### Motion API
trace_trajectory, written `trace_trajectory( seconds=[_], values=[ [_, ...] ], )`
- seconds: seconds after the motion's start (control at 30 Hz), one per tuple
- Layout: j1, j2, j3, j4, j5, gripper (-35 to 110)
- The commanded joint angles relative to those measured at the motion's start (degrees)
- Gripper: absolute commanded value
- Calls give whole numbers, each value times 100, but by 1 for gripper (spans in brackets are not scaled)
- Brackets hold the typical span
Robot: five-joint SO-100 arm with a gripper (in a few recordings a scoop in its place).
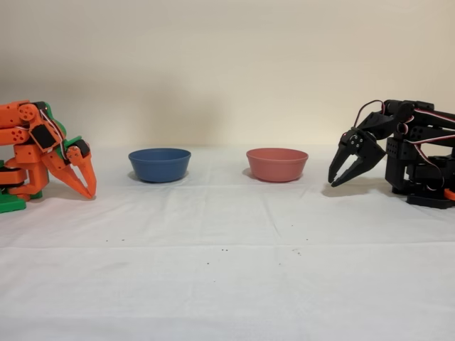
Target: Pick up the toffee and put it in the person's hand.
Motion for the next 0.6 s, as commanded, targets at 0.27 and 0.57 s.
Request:
trace_trajectory(
  seconds=[0.27, 0.57],
  values=[
    [-53, 387, 325, -264, -26, 0],
    [-44, 387, 677, -527, -158, 0]
  ],
)
